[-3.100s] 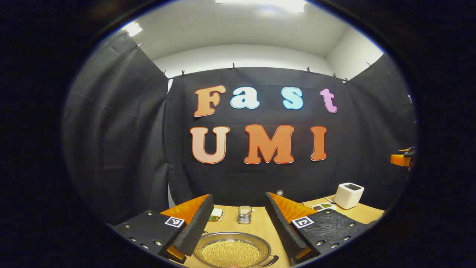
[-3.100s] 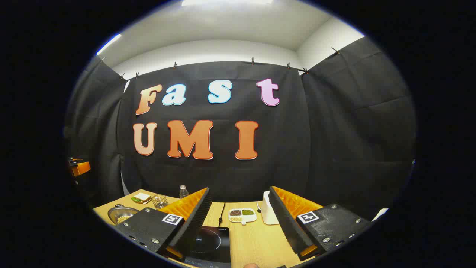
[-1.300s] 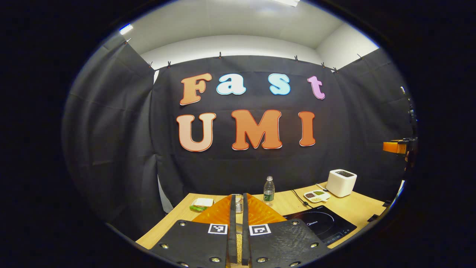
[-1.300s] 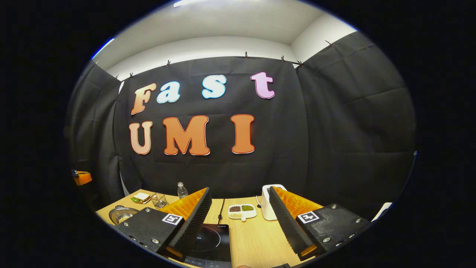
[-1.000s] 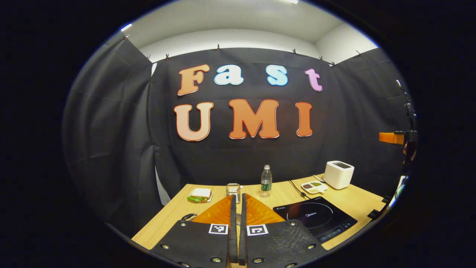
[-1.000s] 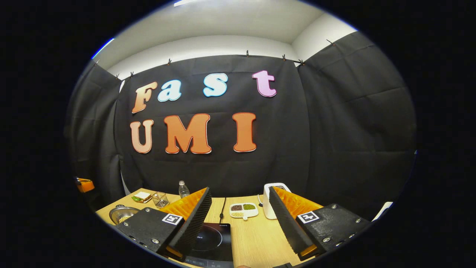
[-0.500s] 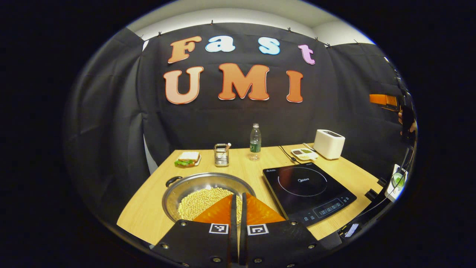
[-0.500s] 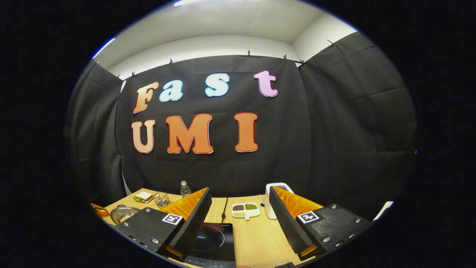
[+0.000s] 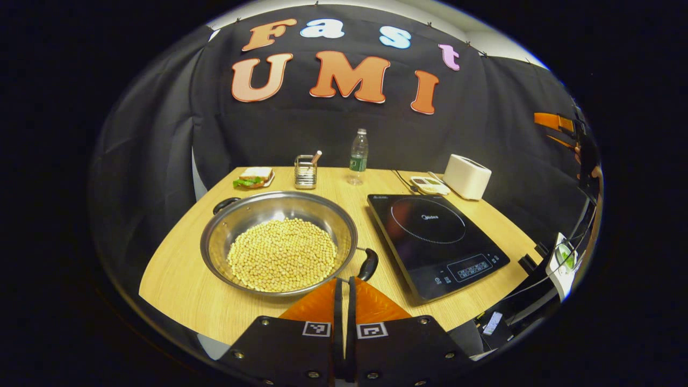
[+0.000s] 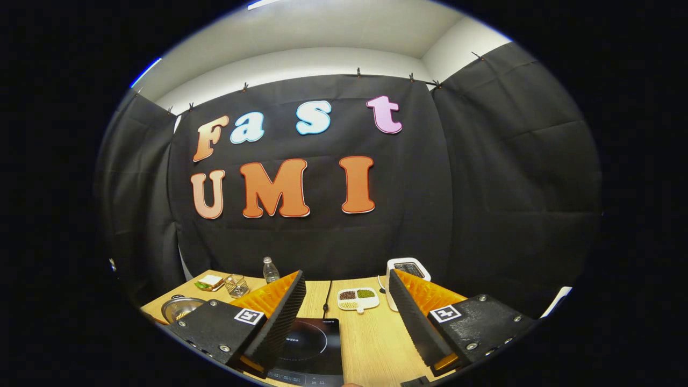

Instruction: First push the handle of the pot to place it horizontally, then grasp the pot with both hands and set it on the induction cooktop.

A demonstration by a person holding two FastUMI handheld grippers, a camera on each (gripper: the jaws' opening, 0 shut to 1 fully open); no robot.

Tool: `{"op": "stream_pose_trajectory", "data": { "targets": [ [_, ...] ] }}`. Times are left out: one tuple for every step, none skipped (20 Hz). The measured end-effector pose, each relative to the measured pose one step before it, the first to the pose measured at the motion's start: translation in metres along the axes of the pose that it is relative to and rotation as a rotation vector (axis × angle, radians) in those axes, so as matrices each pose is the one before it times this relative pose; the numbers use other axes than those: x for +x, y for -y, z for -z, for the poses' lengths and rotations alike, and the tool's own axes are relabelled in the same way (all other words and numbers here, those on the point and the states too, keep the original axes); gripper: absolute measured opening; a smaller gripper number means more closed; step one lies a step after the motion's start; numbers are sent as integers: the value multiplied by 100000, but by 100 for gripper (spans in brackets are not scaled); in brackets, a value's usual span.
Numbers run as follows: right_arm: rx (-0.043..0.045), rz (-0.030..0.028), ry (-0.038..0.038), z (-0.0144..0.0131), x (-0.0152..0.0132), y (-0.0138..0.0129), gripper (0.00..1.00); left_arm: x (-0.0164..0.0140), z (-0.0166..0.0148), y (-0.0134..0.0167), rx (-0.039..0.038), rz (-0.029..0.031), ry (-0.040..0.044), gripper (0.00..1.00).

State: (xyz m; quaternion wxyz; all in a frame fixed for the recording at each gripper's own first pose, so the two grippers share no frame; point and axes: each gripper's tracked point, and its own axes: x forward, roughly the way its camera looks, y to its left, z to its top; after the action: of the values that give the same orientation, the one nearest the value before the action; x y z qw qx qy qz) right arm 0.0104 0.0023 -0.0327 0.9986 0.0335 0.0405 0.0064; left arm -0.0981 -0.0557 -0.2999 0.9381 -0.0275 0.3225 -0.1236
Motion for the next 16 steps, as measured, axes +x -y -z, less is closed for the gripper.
{"op": "stream_pose_trajectory", "data": {
  "targets": [
    [27,-248,-566,139,99,-52,96,344,685,184,529,677,-1738,3],
    [-112,255,-465,98,159,30,96,200,552,209,1276,735,-1881,2],
    [-47,242,-155,84,84,59,96,490,483,-150,1057,49,-1458,3],
    [0,-40,-150,47,79,-24,96,477,321,-10,389,156,-1363,3],
    [18,-250,-252,222,-43,-55,96,433,612,142,-188,232,-1368,3],
    [23,-165,-292,113,19,-58,96,433,340,-163,-654,4,-1311,3],
    [-118,-155,-347,0,12,-34,96,579,330,-218,-808,-124,-1435,3],
    [-90,109,-315,140,74,30,96,502,213,-186,-712,40,-1525,3],
    [-114,130,-327,80,52,50,96,597,109,-221,-511,-305,-1422,3],
    [19,270,-133,-2,12,116,96,393,23,-72,-104,-166,-932,3],
    [86,216,-4,-45,-17,155,96,474,37,-58,-85,-95,-556,3],
    [59,246,-99,14,-4,25,96,302,-113,0,257,-3,-293,3],
    [118,158,-194,72,15,69,96,468,10,-153,334,-221,-210,3],
    [253,191,-184,102,0,175,96,177,43,-98,399,-666,-759,2],
    [232,161,-251,64,-12,93,96,222,80,-6,316,-284,-320,3],
    [205,155,-97,13,-98,143,96,222,-68,9,95,-22,-275,2]
  ]
}}
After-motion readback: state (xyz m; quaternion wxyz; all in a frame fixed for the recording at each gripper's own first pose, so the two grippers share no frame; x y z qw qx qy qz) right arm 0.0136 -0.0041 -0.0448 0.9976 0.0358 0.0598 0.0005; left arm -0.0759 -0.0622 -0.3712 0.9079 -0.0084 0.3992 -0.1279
